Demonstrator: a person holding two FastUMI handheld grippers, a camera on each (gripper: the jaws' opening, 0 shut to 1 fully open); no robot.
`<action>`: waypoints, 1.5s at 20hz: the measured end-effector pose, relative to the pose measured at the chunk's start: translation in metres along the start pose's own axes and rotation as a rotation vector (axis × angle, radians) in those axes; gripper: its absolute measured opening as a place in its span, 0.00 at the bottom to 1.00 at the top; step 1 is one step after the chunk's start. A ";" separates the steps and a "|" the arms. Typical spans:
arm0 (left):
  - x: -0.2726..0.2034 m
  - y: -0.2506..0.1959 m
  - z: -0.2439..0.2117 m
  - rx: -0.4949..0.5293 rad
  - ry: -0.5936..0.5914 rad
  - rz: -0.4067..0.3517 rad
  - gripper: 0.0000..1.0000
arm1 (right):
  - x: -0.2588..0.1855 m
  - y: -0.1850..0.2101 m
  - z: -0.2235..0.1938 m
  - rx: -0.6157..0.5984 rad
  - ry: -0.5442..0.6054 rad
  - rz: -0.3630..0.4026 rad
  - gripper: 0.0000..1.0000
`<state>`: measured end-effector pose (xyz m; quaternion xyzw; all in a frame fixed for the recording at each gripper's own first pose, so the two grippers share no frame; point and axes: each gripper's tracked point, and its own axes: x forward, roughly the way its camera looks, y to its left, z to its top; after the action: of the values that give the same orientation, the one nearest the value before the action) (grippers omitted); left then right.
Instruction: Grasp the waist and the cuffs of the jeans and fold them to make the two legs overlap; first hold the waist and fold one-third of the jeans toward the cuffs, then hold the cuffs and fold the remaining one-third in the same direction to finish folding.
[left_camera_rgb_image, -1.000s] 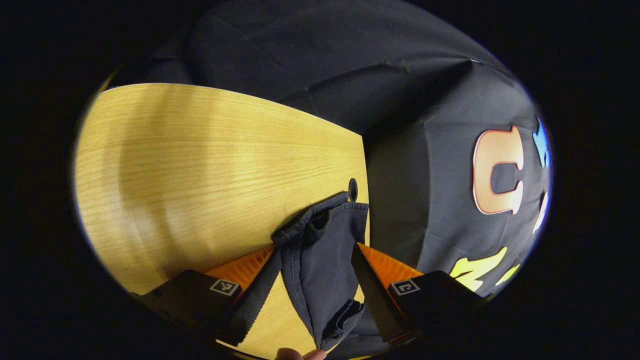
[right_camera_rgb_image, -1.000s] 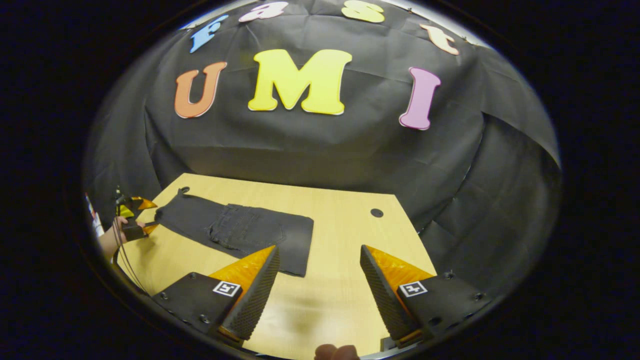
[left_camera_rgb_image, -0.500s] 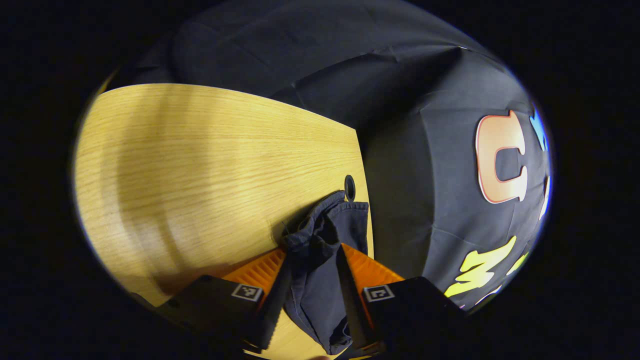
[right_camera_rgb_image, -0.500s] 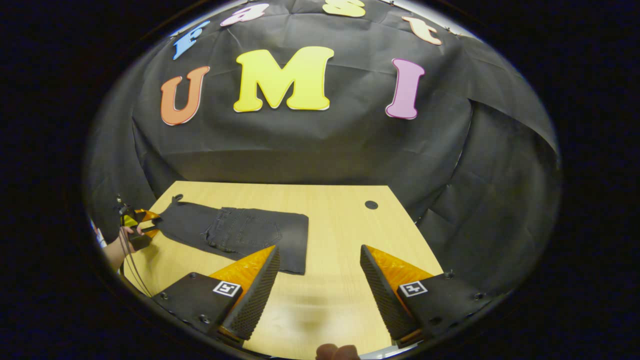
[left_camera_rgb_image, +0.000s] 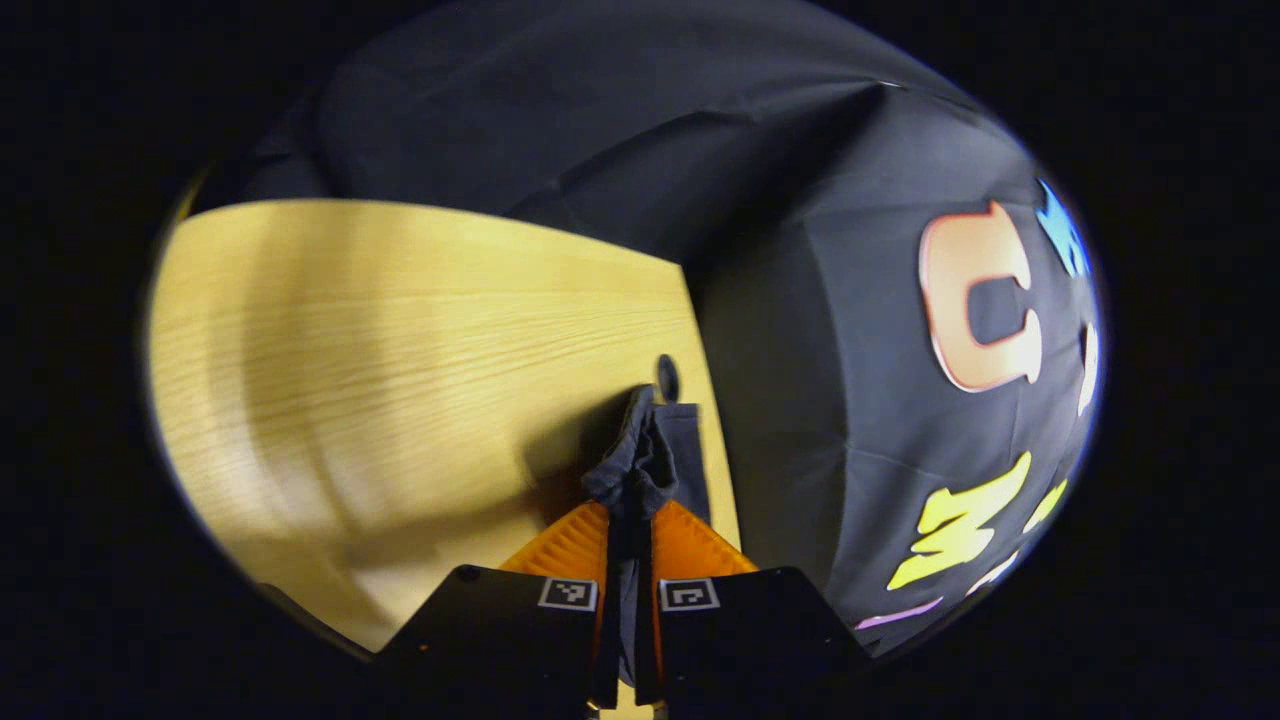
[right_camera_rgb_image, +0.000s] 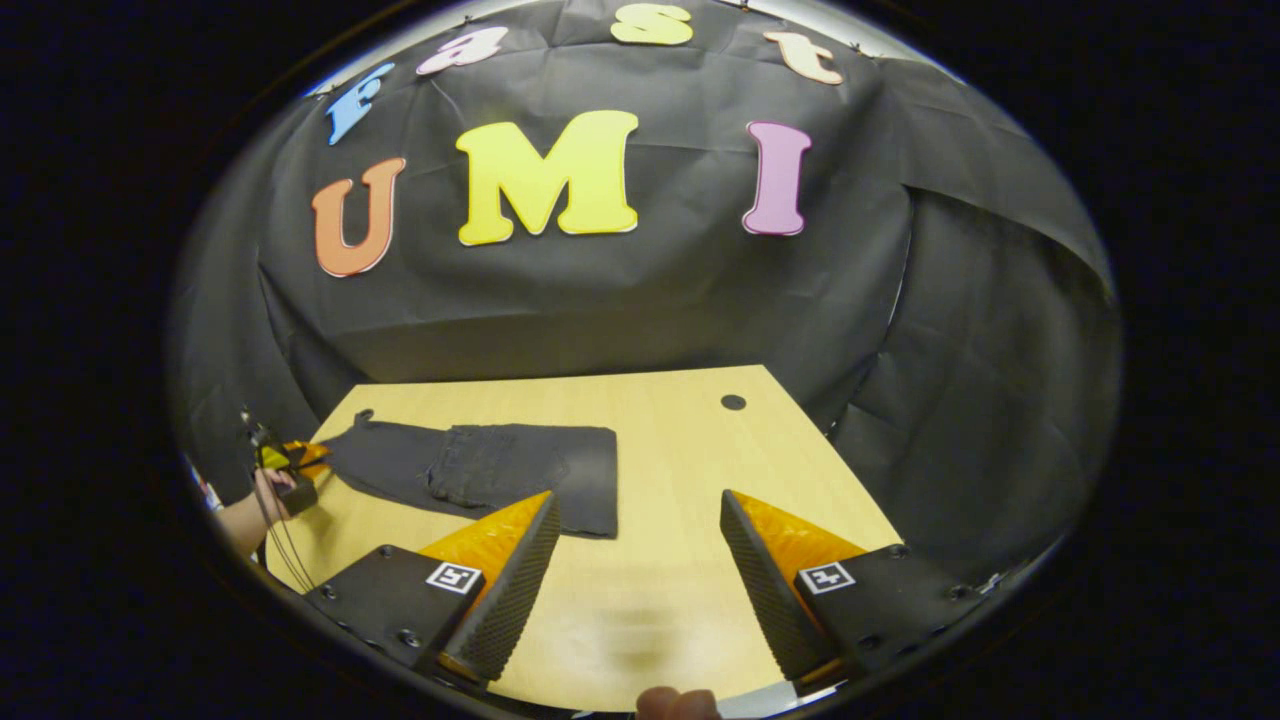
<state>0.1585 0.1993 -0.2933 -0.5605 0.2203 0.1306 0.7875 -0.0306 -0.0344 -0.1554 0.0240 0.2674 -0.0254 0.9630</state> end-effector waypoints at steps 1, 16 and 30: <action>-0.007 -0.021 -0.002 0.068 -0.008 -0.025 0.09 | -0.006 -0.005 0.003 0.002 -0.016 -0.004 0.99; -0.051 -0.247 -0.266 0.726 0.094 -0.370 0.08 | -0.082 -0.111 -0.004 0.079 -0.098 -0.162 0.99; 0.026 -0.138 -0.450 1.038 0.262 -0.217 0.11 | -0.045 -0.159 -0.026 0.087 0.014 -0.196 0.99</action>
<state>0.1533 -0.2709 -0.3160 -0.1294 0.2929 -0.1484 0.9356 -0.0919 -0.1903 -0.1595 0.0394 0.2737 -0.1311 0.9520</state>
